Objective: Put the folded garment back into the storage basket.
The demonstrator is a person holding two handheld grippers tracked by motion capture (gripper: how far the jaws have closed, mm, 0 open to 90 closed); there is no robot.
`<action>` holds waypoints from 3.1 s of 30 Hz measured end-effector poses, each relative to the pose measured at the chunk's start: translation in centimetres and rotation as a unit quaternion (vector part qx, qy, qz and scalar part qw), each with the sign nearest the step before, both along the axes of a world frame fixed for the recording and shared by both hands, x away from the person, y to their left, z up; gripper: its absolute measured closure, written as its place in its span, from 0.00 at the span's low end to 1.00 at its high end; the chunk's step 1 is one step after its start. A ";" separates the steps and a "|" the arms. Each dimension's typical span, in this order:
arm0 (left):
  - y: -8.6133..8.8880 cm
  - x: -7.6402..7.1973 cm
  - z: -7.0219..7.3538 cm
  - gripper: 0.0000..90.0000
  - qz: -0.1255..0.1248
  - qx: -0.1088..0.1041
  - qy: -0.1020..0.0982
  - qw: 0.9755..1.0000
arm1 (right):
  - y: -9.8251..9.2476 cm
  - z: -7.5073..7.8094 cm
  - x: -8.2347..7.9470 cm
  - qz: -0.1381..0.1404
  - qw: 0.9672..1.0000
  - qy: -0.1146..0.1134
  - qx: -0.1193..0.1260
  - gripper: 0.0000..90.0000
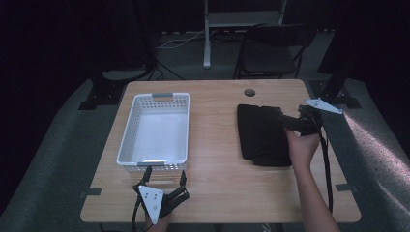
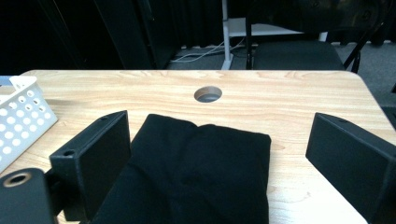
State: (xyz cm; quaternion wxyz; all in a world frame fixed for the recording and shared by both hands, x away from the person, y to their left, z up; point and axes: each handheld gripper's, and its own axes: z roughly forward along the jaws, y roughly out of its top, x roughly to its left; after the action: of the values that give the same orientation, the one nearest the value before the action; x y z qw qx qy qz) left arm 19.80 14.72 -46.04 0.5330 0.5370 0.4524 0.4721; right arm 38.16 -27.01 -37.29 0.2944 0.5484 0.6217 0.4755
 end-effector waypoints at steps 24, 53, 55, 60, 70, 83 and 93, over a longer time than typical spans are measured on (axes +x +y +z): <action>0.1 0.0 0.0 0.01 0.002 -0.005 0.007 1.000 | 0.6 -2.5 3.1 -0.001 0.998 0.064 -0.012 0.07; 0.1 -0.1 0.0 0.01 0.003 -0.003 0.004 1.000 | 1.6 -7.8 6.1 -0.005 0.985 0.168 -0.035 0.07; 0.1 -0.1 0.0 0.01 0.003 -0.003 0.004 1.000 | 2.1 -7.9 6.2 0.000 0.983 0.174 -0.057 0.07; 0.1 -0.1 0.0 0.01 0.003 -0.004 0.005 1.000 | 2.0 -8.1 6.4 0.010 0.980 0.190 -0.050 0.06; 0.1 0.1 0.1 0.01 0.001 -0.006 0.011 1.000 | 2.3 -8.0 6.1 0.016 0.980 0.184 -0.067 0.28; 0.2 0.1 0.1 0.01 0.000 -0.006 0.015 1.000 | 0.7 -7.9 5.9 0.083 0.979 0.187 0.022 0.71; 0.1 0.1 0.1 0.01 0.001 -0.005 0.013 1.000 | 0.2 -7.4 5.0 0.109 0.978 0.162 0.071 0.73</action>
State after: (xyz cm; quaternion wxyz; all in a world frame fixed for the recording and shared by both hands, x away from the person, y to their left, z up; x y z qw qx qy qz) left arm 19.90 14.84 -45.94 0.5293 0.5401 0.4622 0.4632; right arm 43.18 -26.84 -44.71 0.0963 0.5665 0.6818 0.4527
